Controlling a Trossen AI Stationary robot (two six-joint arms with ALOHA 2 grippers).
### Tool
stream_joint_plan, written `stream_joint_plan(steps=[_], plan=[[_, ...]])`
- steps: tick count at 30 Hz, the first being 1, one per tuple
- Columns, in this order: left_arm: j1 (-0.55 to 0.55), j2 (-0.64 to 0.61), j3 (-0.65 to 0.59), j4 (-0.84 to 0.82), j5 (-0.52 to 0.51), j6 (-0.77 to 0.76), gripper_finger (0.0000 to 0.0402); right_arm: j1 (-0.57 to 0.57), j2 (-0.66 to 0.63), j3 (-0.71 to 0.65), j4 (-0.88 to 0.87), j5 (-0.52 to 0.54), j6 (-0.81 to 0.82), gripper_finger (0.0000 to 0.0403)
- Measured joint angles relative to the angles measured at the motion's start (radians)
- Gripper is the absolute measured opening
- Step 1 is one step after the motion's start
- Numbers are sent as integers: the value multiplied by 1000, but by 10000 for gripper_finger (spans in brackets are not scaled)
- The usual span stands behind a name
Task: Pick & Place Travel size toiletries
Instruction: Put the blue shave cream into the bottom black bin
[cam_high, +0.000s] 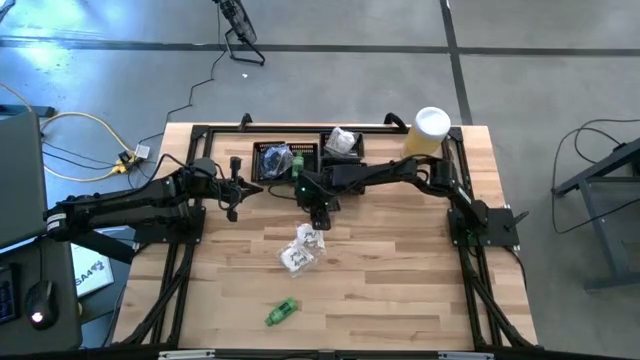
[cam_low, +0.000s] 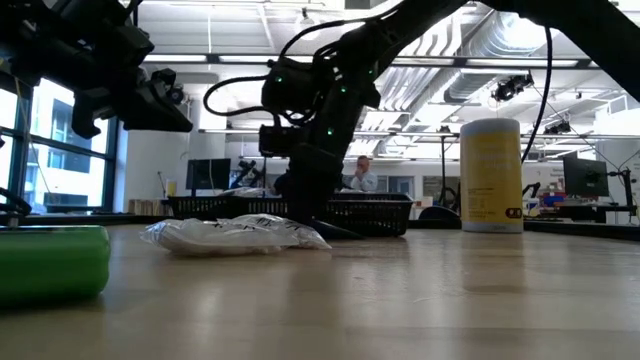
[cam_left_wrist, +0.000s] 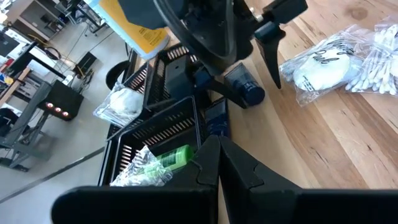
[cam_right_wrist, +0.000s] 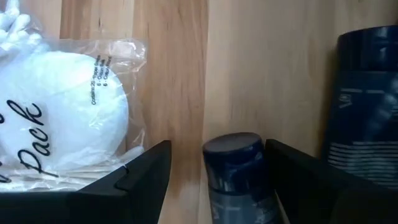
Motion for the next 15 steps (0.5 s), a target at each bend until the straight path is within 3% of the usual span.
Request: stream_joint_plan(steps=[6, 15], plan=[[0, 0, 0, 0, 0, 0, 1, 0, 1, 0, 5, 3, 0, 247], [0, 0, 0, 0, 0, 0, 1, 0, 1, 0, 12, 5, 2, 184]])
